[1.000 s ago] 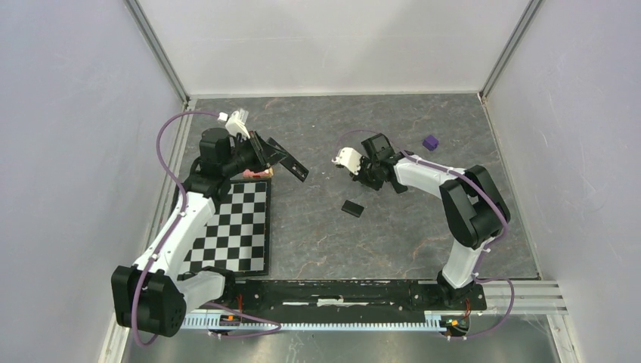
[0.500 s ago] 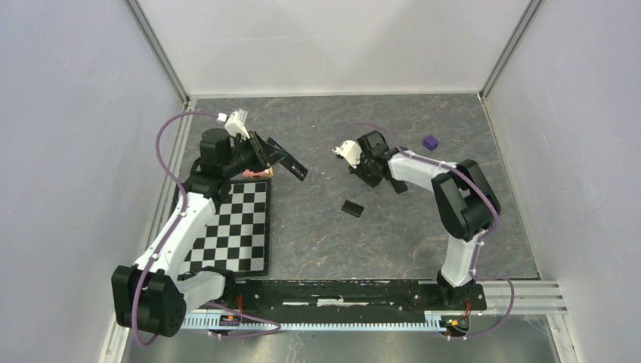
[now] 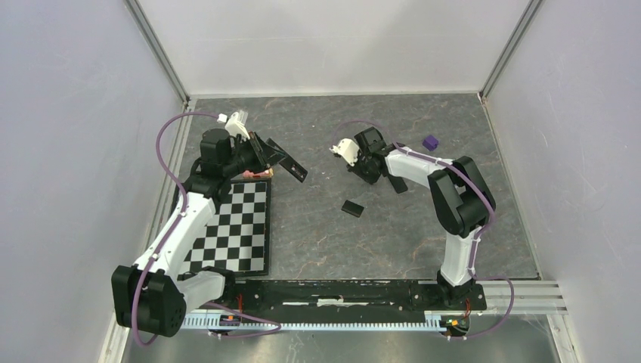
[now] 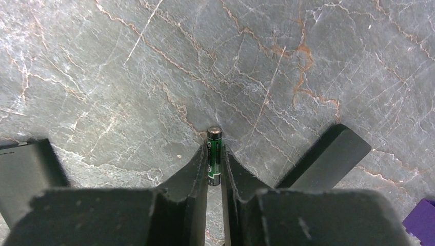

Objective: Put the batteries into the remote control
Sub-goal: Adjust the battery at the center of the board, then pick up the battery from the center of the board.

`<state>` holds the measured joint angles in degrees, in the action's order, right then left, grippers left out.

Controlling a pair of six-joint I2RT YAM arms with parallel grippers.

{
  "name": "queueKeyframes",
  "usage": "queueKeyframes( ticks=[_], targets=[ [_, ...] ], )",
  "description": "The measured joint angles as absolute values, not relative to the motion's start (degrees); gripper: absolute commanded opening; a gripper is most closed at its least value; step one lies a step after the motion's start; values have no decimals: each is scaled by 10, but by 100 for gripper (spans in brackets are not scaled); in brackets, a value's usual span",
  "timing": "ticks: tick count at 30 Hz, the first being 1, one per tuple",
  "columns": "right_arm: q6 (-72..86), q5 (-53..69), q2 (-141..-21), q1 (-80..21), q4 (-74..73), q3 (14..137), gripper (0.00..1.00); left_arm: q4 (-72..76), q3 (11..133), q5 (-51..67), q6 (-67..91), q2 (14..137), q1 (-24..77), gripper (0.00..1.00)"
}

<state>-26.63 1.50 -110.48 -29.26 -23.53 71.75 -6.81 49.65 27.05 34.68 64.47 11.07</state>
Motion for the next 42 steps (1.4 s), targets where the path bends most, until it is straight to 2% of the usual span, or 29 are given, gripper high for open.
queueKeyframes(
  ticks=[2,7,8,10,13,15,17,22,26,30,32,34,36,38,42],
  targets=[
    [-266,11,-1105,-293,-234,716,21,-70,496,270,347,645,111,2],
    [-263,-2,-1092,-294,-217,697,40,-72,496,270,347,645,111,2],
    [-263,-4,-1087,-293,-217,692,41,-72,496,270,347,645,111,2],
    [-264,-6,-1077,-293,-215,680,41,-72,496,270,347,645,111,2],
    [-265,1,-1063,-289,-216,663,28,-71,496,270,347,645,111,2],
    [-267,12,-1061,-288,-219,661,24,-71,496,270,347,645,111,2],
    [-268,21,-1062,-288,-221,661,25,-71,496,271,346,645,111,2],
    [-270,32,-1067,-284,-227,668,35,-71,496,271,347,645,111,2],
    [-270,37,-1071,-279,-228,674,36,-71,496,271,347,645,111,2],
    [-268,54,-1079,-276,-225,683,33,-71,496,271,347,645,111,2],
    [-263,63,-1084,-275,-219,687,27,-71,496,271,347,645,111,2],
    [-255,76,-1088,-274,-212,690,19,-71,496,271,347,645,111,2],
    [-250,80,-1089,-273,-210,690,6,-71,496,271,347,645,111,2],
    [-243,84,-1089,-270,-206,688,0,-71,496,271,347,645,111,2],
    [-233,83,-1083,-265,-193,678,0,-71,496,271,347,645,111,2]
  ],
)
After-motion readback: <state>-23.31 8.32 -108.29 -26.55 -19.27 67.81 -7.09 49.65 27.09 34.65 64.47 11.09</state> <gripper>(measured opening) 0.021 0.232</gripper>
